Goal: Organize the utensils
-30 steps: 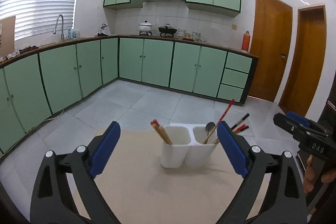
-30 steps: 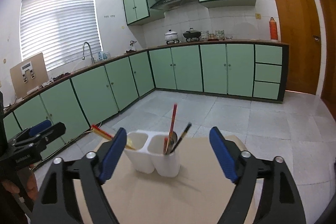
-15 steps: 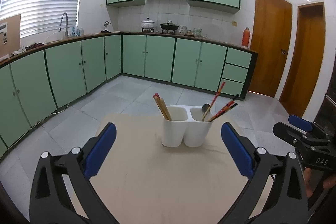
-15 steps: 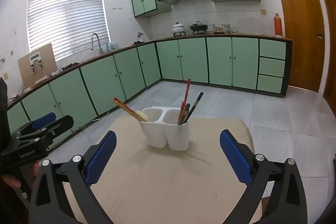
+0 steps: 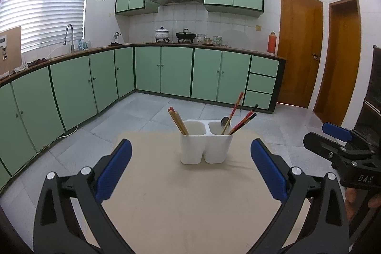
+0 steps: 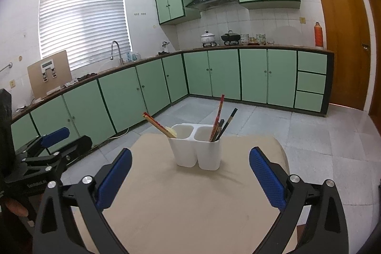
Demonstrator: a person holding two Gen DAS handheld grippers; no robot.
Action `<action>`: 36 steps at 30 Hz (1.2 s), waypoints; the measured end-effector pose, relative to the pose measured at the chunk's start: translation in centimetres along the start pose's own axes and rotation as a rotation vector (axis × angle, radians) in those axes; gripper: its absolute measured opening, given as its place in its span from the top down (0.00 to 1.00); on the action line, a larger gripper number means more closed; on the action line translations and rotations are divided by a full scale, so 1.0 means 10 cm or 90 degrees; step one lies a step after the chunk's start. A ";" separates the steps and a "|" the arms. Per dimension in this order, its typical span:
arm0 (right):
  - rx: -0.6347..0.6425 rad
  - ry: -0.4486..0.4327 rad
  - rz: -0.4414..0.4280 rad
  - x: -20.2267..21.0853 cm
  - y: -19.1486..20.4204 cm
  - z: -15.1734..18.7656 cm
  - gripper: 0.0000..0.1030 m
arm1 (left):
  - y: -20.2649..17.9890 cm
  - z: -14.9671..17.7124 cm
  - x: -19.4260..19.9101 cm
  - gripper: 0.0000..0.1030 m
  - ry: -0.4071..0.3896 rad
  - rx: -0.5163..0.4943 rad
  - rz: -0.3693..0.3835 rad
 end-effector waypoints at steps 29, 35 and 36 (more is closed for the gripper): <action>0.014 -0.019 -0.005 0.10 0.10 -0.08 0.06 | -0.05 -0.07 0.18 0.06 -0.025 -0.007 -0.001; 0.016 -0.020 -0.007 0.11 0.11 -0.08 0.06 | -0.05 -0.08 0.19 0.06 -0.025 -0.007 -0.002; 0.017 -0.020 -0.007 0.11 0.12 -0.08 0.06 | -0.05 -0.09 0.19 0.06 -0.025 -0.007 -0.002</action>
Point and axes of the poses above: each gripper's, at about its wrist camera, not at the fingertips, and x roughly against the way its jaws point, y to its left, z to its underside, the point moved 5 cm from there along -x, roughly the way its jaws point
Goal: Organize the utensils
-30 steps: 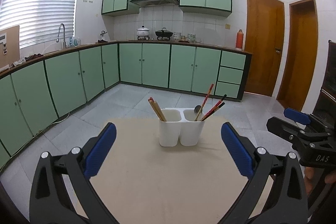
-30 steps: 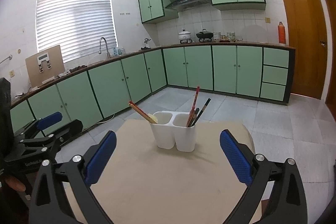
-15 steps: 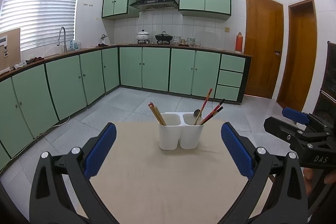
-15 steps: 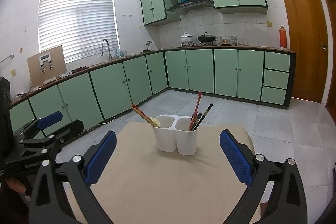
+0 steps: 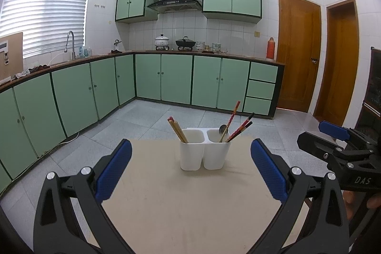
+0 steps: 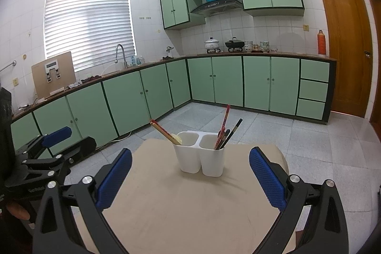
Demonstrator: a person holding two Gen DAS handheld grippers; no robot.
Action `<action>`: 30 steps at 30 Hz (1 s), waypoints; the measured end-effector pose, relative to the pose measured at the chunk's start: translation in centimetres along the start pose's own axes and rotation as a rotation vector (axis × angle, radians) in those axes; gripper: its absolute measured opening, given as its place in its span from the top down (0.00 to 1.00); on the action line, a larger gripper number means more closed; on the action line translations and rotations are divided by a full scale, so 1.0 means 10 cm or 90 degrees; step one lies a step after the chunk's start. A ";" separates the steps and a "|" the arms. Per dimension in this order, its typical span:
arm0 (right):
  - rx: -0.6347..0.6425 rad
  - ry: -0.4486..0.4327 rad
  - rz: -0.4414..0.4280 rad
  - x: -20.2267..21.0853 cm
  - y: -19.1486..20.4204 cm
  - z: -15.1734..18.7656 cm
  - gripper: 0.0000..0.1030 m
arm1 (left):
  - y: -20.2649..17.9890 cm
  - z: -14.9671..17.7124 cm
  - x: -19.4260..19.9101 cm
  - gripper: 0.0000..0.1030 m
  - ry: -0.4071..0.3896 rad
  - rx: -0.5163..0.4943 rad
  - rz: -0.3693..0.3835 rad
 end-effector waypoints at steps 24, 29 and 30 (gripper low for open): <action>0.000 0.002 0.001 -0.01 0.02 0.00 0.06 | 0.02 0.03 -0.02 0.06 0.001 0.004 -0.003; 0.000 0.002 0.001 -0.02 0.02 0.00 0.06 | 0.02 0.03 -0.02 0.06 0.002 0.004 -0.002; -0.001 0.003 0.001 -0.02 0.02 0.00 0.06 | 0.02 0.03 -0.02 0.06 0.002 0.004 -0.002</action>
Point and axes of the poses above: each gripper's, at about its wrist camera, not at the fingertips, and x roughly against the way its jaws point, y to its left, z to its underside, the point moved 5 cm from there along -x, roughly the way its jaws point
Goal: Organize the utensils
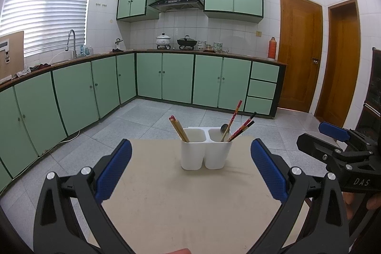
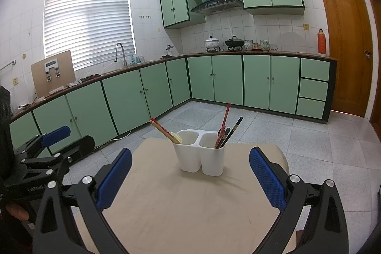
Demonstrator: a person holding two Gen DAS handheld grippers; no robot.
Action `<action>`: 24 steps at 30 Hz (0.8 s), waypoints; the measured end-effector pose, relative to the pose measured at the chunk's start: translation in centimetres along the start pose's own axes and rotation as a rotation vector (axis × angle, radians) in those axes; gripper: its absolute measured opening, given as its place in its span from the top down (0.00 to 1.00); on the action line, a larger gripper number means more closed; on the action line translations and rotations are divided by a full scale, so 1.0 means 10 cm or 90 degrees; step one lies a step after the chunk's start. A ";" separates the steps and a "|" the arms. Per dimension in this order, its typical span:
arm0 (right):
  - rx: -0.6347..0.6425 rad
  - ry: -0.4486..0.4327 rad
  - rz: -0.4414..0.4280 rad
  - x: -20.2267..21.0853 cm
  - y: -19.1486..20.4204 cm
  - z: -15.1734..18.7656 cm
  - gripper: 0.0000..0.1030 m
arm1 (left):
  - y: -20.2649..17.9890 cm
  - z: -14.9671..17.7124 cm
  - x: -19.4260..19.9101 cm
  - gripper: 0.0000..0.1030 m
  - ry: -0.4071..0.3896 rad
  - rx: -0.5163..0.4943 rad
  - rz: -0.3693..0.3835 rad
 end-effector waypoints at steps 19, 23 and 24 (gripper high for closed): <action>0.000 0.006 0.000 -0.05 0.01 0.06 0.06 | 0.04 0.03 -0.02 0.06 0.003 0.001 -0.002; 0.000 0.007 0.000 -0.05 0.00 0.06 0.06 | 0.05 0.04 -0.02 0.06 0.004 0.001 -0.003; 0.000 0.008 0.001 -0.06 0.00 0.07 0.06 | 0.06 0.05 -0.02 0.06 0.005 0.001 -0.003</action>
Point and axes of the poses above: each gripper's, at about its wrist camera, not at the fingertips, and x roughly against the way its jaws point, y to its left, z to its underside, the point moved 5 cm from there along -x, roughly the way its jaws point
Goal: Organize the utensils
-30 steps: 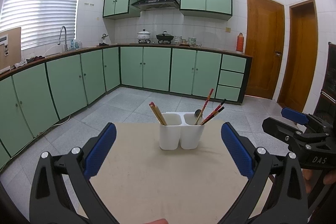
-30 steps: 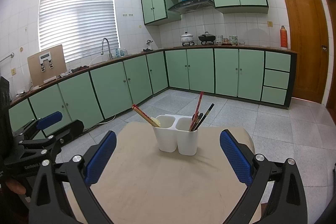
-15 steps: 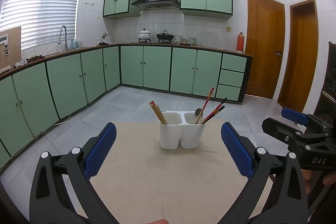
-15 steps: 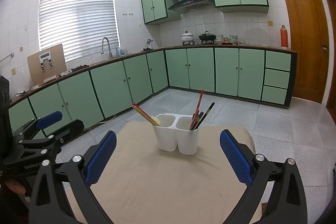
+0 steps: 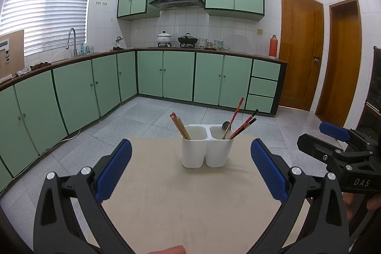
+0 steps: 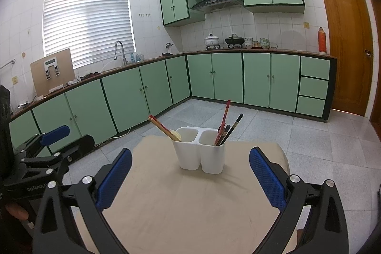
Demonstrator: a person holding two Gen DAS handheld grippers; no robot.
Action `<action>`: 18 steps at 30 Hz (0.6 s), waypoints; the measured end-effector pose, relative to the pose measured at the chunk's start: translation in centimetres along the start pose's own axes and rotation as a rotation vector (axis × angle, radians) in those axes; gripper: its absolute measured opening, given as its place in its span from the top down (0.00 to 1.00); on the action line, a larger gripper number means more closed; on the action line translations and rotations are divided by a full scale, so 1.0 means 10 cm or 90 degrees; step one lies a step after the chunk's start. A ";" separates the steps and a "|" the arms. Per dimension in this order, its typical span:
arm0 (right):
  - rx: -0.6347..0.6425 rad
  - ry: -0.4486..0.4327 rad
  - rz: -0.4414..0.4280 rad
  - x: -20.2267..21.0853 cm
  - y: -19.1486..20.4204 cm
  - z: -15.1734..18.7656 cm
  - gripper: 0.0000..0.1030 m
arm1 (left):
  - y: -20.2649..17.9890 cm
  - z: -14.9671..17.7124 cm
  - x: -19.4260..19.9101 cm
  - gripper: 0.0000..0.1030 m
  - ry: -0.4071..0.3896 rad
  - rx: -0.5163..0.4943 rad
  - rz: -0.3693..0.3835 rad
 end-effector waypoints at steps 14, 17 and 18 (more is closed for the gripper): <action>0.000 0.003 0.001 -0.01 -0.01 0.02 0.06 | 0.01 0.03 -0.04 0.06 0.003 0.002 -0.001; 0.001 0.004 0.003 -0.02 -0.03 0.05 0.06 | 0.02 0.06 -0.05 0.06 0.005 0.002 -0.002; 0.000 0.005 0.002 -0.02 -0.03 0.05 0.06 | 0.02 0.06 -0.05 0.06 0.005 0.002 -0.001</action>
Point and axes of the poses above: each gripper's, at about its wrist camera, not at the fingertips, and x roughly against the way its jaws point, y to its left, z to its underside, the point moved 5 cm from there along -x, roughly the way its jaws point
